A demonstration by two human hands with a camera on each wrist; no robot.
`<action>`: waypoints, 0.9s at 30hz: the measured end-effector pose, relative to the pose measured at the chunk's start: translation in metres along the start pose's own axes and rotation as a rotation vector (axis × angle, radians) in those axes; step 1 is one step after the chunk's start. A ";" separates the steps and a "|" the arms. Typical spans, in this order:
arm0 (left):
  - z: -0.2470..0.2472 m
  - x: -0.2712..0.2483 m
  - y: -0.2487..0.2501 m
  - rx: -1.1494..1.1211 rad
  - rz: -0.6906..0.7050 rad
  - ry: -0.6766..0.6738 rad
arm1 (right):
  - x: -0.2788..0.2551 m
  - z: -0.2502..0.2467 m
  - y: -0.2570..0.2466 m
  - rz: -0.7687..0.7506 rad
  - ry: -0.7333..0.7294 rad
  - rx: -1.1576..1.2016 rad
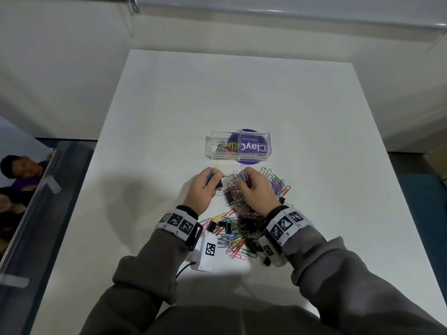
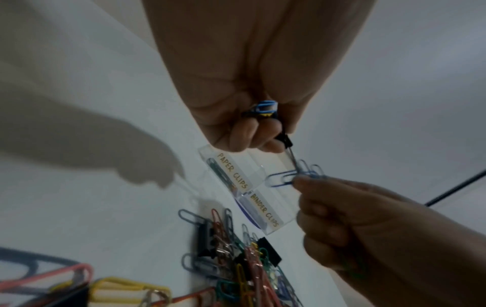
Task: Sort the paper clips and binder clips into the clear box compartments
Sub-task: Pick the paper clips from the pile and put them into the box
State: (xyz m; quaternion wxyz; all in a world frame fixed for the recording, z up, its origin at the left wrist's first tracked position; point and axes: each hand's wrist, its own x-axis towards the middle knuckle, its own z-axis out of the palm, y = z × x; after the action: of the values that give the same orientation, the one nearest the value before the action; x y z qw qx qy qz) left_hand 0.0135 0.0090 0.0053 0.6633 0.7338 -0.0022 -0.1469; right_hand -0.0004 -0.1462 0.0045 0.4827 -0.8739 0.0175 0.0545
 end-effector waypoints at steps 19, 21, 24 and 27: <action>-0.012 -0.009 -0.044 0.665 -0.158 -0.141 | 0.089 -0.027 -0.035 -0.005 0.002 -0.244; -0.013 -0.012 -0.044 0.696 -0.154 -0.139 | 0.106 -0.021 -0.044 -0.066 -0.030 -0.350; -0.016 -0.012 -0.041 0.793 -0.122 -0.092 | 0.124 -0.009 -0.049 -0.092 -0.124 -0.521; -0.020 -0.011 -0.041 0.905 -0.087 -0.083 | 0.130 -0.001 -0.048 -0.098 -0.235 -0.690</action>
State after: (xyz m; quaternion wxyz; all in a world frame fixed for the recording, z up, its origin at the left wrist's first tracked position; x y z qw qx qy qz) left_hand -0.0004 0.0359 -0.0304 0.2685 0.9427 -0.0618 -0.1882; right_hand 0.1332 -0.1189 0.0305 0.1604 -0.9728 -0.0995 0.1342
